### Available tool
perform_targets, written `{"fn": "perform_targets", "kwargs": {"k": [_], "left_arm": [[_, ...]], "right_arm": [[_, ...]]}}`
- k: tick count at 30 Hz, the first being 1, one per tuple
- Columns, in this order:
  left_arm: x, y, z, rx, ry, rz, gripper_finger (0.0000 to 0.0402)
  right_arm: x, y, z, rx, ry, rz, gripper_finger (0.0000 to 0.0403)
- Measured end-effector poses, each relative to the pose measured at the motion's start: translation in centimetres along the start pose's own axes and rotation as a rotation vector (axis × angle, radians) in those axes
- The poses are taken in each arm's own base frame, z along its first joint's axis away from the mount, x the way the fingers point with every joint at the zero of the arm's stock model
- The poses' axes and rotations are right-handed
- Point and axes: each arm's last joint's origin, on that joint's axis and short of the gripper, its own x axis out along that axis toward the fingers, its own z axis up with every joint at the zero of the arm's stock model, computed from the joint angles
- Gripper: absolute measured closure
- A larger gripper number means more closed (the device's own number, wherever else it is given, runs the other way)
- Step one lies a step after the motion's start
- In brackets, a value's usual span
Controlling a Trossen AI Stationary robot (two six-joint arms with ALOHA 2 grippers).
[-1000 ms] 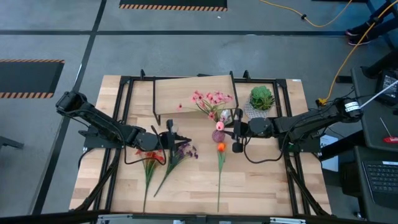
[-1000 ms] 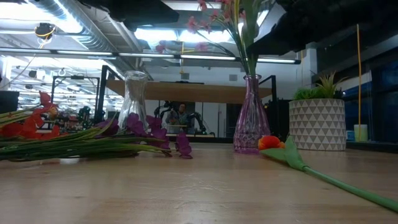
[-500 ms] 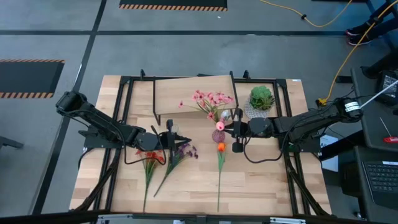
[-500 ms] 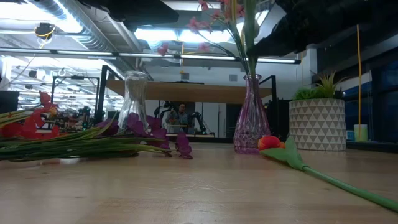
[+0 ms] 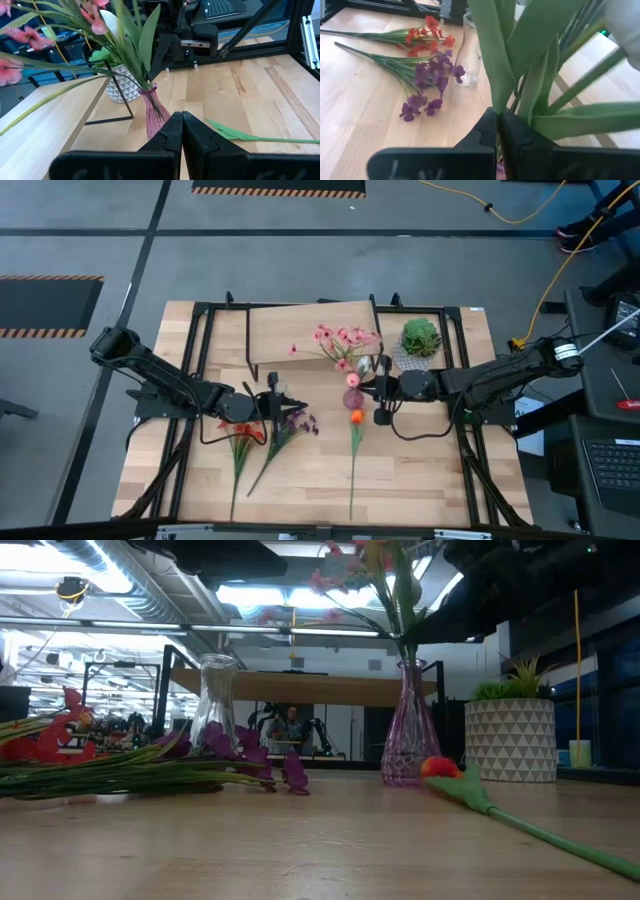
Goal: Pick and place flowers into a vace then onto a shelf
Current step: Put the pink flower into the pink vase
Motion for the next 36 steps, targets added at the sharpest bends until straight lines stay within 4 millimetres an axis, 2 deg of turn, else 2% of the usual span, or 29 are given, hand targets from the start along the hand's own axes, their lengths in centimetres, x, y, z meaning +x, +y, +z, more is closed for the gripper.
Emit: {"fn": "perform_targets", "kwargs": {"k": [31, 36], "left_arm": [[-0.01, 0.0, 0.01, 0.0, 0.0, 0.0, 0.0398], [-0.01, 0.0, 0.01, 0.0, 0.0, 0.0, 0.0398]], "right_arm": [[0.0, 0.02, -0.12, -0.021, 0.005, 0.004, 0.0401], [0.0, 0.02, -0.01, -0.014, -0.006, 0.003, 0.0384]]}}
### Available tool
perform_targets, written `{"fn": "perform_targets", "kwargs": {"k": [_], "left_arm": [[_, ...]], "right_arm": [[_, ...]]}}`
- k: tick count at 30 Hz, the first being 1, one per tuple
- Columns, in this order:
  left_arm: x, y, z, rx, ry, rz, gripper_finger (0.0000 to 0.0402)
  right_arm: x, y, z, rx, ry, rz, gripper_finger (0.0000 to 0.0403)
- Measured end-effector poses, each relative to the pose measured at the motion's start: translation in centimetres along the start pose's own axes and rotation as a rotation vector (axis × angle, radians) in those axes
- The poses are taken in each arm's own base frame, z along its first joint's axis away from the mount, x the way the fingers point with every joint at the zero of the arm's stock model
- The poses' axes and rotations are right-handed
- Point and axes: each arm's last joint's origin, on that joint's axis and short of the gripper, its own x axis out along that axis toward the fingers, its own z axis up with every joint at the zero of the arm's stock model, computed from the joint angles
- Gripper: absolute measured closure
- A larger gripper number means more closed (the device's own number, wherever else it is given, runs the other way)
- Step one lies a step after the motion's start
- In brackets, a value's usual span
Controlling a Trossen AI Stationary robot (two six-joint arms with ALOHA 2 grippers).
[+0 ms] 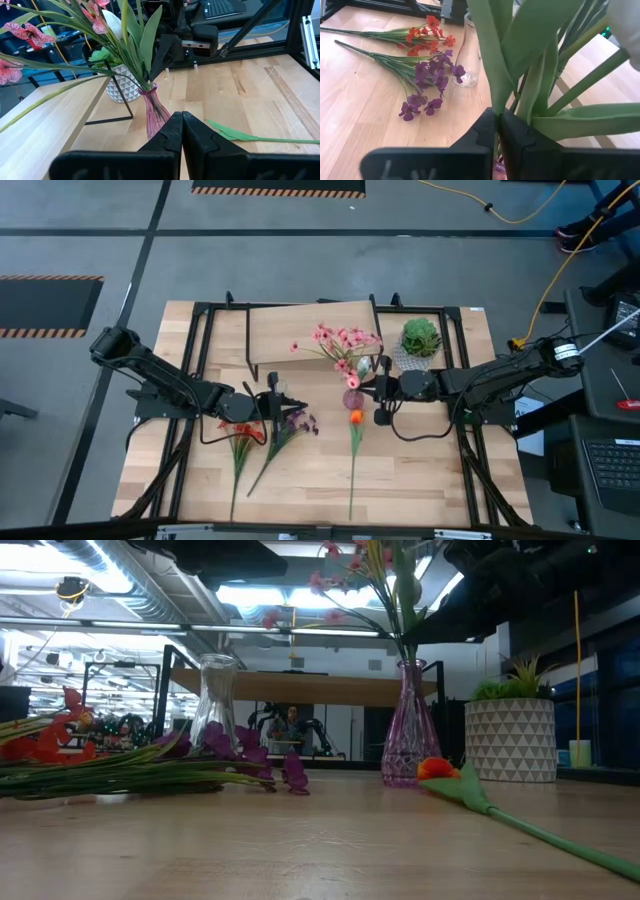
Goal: Pick and place flowers into a vace then onto a shelf
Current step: Put the pink flower into the pink vase, then put the purple flowers into the transparent vase
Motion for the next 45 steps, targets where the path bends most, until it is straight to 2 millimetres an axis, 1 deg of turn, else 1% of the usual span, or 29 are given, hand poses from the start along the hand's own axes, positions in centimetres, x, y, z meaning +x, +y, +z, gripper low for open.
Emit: {"fn": "perform_targets", "kwargs": {"k": [5, 14, 20, 23, 28, 38, 42, 45], "left_arm": [[0.0, 0.0, 0.0, 0.0, 0.0, 0.0, 0.0398], [0.0, 0.0, 0.0, 0.0, 0.0, 0.0, 0.0398], [0.0, 0.0, 0.0, 0.0, 0.0, 0.0, 0.0398], [0.0, 0.0, 0.0, -0.001, 0.0, 0.0, 0.0398], [0.0, 0.0, 0.0, 0.0, 0.0, 0.0, 0.0398], [0.0, 0.0, 0.0, 0.0, 0.0, -0.003, 0.0398], [-0.1, -0.1, 0.0, 0.001, -0.001, -0.008, 0.0398], [-0.1, -0.2, 0.0, 0.002, -0.002, -0.013, 0.0398]], "right_arm": [[0.0, 0.0, -0.1, -0.002, 0.009, 0.002, 0.035], [-0.1, 0.0, 0.0, 0.022, 0.001, 0.002, 0.0269], [-0.6, -0.2, 0.5, 0.041, -0.028, 0.0, 0.0237], [-0.8, -0.3, 0.5, 0.062, -0.03, 0.001, 0.0229], [-0.8, -0.2, 0.5, 0.051, 0.015, 0.004, 0.0226], [-1.5, -0.6, 3.6, 0.049, 0.126, 0.033, 0.0225], [-1.7, -0.6, 4.2, 0.052, 0.149, 0.059, 0.0225], [-2.0, -0.7, 4.1, 0.054, 0.161, 0.059, 0.0225]]}}
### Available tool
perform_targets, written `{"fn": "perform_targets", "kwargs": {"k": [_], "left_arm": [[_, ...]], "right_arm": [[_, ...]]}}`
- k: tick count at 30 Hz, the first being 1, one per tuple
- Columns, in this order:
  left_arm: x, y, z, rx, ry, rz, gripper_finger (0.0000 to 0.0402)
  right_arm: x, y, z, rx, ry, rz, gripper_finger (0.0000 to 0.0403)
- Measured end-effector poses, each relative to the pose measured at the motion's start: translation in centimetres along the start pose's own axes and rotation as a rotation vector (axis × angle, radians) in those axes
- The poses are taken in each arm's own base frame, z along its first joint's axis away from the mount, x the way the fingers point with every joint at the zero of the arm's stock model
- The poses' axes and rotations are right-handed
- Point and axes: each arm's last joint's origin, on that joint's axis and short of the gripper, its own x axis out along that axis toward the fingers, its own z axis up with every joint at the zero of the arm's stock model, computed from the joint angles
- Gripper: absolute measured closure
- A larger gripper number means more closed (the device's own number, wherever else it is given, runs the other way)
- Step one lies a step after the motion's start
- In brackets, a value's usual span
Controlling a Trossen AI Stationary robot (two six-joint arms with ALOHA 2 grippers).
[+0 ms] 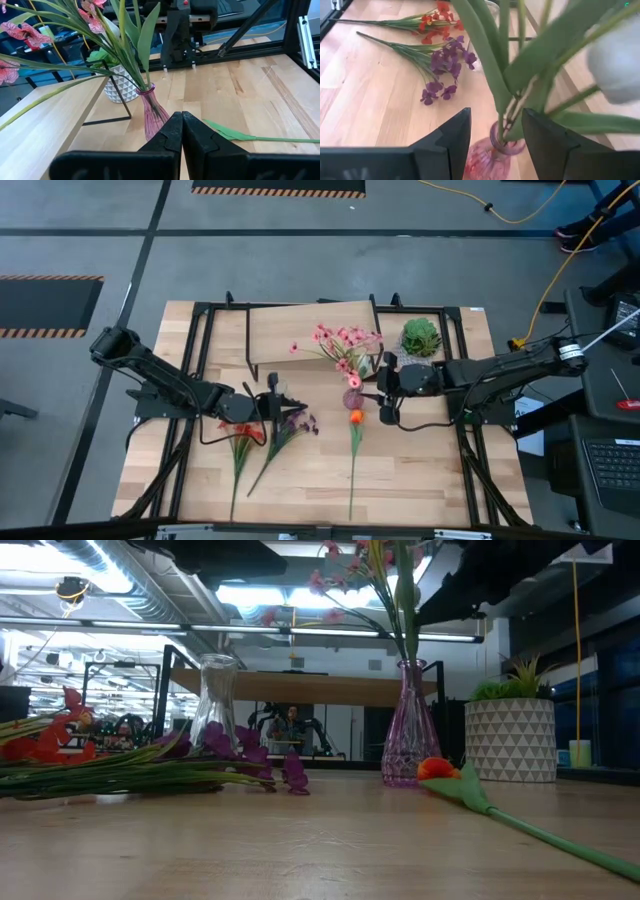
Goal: Pick and place flowers into a vace then onto a shelf
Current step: Put the purple flowers into the transparent vase
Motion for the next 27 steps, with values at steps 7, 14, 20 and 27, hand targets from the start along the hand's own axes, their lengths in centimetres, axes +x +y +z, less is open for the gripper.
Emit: {"fn": "perform_targets", "kwargs": {"k": [7, 14, 20, 27], "left_arm": [[-0.6, -0.4, 0.3, 0.001, -0.012, -0.024, 0.0398], [-1.7, -0.6, 0.5, -0.03, 0.003, -0.039, 0.0398], [-3.3, -0.8, 0.3, -0.159, 0.082, -0.072, 0.0398], [-3.8, -1.5, 1.2, -0.262, 0.26, -0.075, 0.0398]], "right_arm": [[-2.2, -0.6, -0.1, 0.066, 0.009, -0.009, 0.0226], [-3.9, -0.6, -0.6, 0.094, 0.015, 0.001, 0.0258], [-4.0, 0.7, -1.7, 0.055, -0.045, -0.09, 0.034], [-3.3, 2.3, -3.8, 0.049, -0.172, -0.035, 0.0391]]}}
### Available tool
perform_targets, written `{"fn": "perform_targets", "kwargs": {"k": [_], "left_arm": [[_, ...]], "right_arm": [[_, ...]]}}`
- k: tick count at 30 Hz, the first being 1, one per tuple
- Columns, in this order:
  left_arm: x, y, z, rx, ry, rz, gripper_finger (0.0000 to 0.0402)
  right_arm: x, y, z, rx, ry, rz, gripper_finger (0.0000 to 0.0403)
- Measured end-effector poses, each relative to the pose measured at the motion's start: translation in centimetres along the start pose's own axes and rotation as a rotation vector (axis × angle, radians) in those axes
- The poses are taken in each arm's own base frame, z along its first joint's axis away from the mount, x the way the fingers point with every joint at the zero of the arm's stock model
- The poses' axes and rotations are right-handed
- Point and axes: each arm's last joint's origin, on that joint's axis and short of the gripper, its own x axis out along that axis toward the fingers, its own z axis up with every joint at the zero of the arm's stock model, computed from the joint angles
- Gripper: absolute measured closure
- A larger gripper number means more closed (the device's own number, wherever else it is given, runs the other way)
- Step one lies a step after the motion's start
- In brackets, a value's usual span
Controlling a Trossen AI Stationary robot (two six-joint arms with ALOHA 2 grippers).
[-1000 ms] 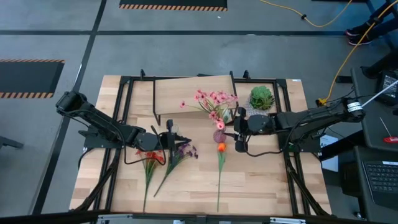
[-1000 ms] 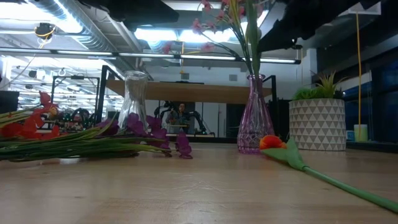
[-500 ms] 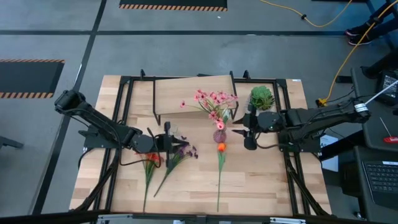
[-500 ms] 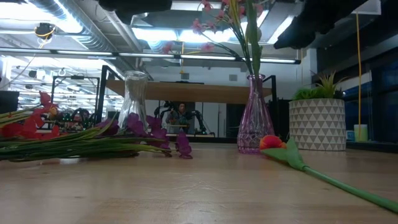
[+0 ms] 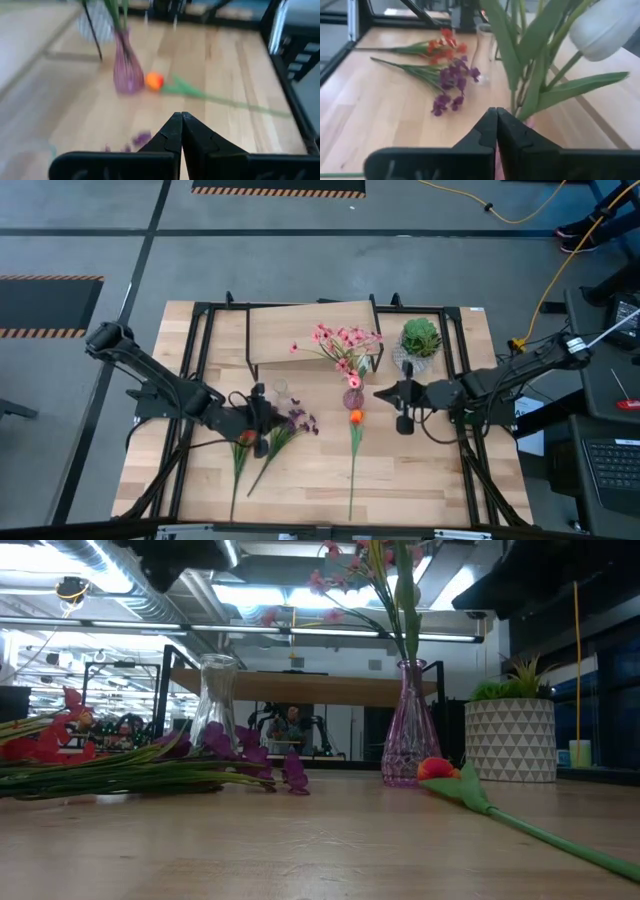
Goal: Pick and place flowers into a vace then onto a shelf
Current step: Put the purple flowers into the transparent vase
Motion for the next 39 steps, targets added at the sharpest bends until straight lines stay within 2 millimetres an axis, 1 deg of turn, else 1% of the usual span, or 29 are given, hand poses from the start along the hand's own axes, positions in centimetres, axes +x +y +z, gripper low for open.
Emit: {"fn": "perform_targets", "kwargs": {"k": [6, 9, 13, 17, 22, 31, 34, 39], "left_arm": [[0.1, -1.8, 0.5, -0.137, 0.257, 0.031, 0.0398], [0.1, -2.9, 0.5, -0.207, 0.397, 0.067, 0.0398], [0.1, -4.3, 1.0, -0.348, 0.559, 0.126, 0.0398], [0.5, -5.7, 1.1, -0.435, 0.667, 0.168, 0.0398], [1.3, -6.4, 0.5, -0.509, 0.699, 0.213, 0.0398], [3.0, -6.5, -0.7, -0.494, 0.718, 0.275, 0.0393], [3.5, -6.6, -1.1, -0.508, 0.727, 0.295, 0.0376], [4.0, -6.9, -1.8, -0.559, 0.753, 0.329, 0.0327]], "right_arm": [[0.3, 0.5, -1.4, -0.029, -0.099, 0.026, 0.0399], [0.3, 0.5, -1.4, -0.02, -0.133, 0.028, 0.0396], [0.3, 0.5, -1.6, -0.02, -0.134, 0.029, 0.0391], [0.3, 0.5, -1.6, -0.025, -0.134, 0.054, 0.039], [0.3, 0.5, -1.7, -0.027, -0.13, 0.055, 0.039], [0.3, 0.5, -1.8, -0.056, -0.118, 0.053, 0.0389], [0.3, 0.5, -1.8, -0.056, -0.117, 0.054, 0.0389], [0.4, 0.5, -2.0, -0.065, -0.1, 0.053, 0.0389]]}}
